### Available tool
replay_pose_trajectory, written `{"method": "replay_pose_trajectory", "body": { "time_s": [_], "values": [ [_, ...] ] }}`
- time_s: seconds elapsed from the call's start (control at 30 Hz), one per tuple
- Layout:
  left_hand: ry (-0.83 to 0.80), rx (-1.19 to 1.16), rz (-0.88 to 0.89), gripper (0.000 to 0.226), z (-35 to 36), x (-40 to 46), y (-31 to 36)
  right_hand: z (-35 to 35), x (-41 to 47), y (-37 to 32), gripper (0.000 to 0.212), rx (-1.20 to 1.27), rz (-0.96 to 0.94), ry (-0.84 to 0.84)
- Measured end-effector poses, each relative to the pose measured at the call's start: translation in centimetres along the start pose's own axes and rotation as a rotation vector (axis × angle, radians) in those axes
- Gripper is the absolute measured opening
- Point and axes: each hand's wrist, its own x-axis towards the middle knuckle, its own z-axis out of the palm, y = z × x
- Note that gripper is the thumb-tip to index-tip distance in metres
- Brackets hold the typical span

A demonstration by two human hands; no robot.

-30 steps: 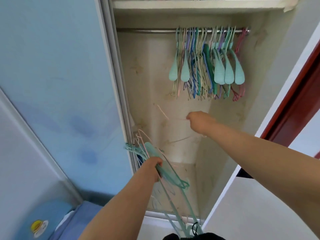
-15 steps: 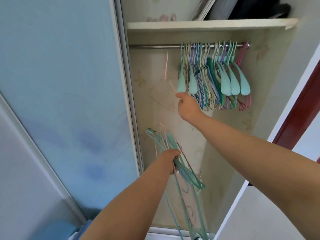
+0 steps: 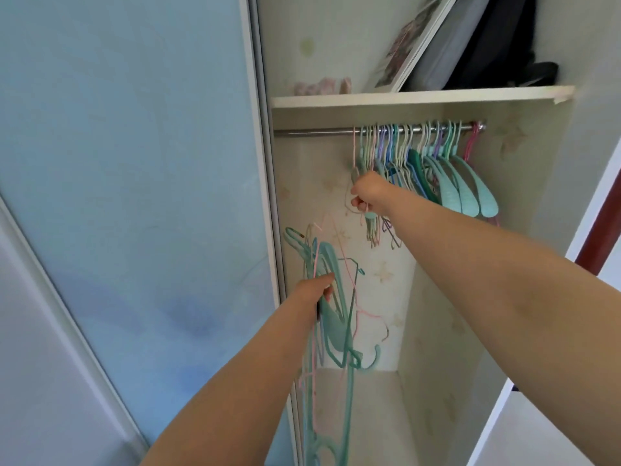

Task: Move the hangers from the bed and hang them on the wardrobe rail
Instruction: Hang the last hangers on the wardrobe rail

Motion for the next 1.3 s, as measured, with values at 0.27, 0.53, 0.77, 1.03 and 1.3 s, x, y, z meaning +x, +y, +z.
{"method": "replay_pose_trajectory", "body": {
  "time_s": [0.27, 0.53, 0.77, 1.03, 1.3],
  "values": [
    [-0.114, -0.276, -0.021, 0.047, -1.4, 0.5, -1.3, -0.2, -0.5, 4.3, 0.027, -0.347, -0.195, 0.189],
    [-0.155, -0.454, -0.027, 0.033, 0.2, 0.5, -1.6, 2.9, -10.9, 12.7, 0.045, -0.554, -0.177, -0.007],
    [-0.214, -0.463, -0.098, 0.034, 2.5, -0.8, -3.0, 3.7, -17.5, 14.4, 0.087, -0.451, -0.081, -0.38],
    [-0.346, -0.418, -0.123, 0.019, 4.1, -3.7, -7.2, 4.5, -19.1, 15.4, 0.018, -0.681, -0.016, -0.179],
    [-0.4, -0.295, 0.016, 0.023, 3.1, -6.1, -10.9, 2.0, -15.9, 14.1, 0.095, -0.153, 0.034, 0.095]
  ]
}}
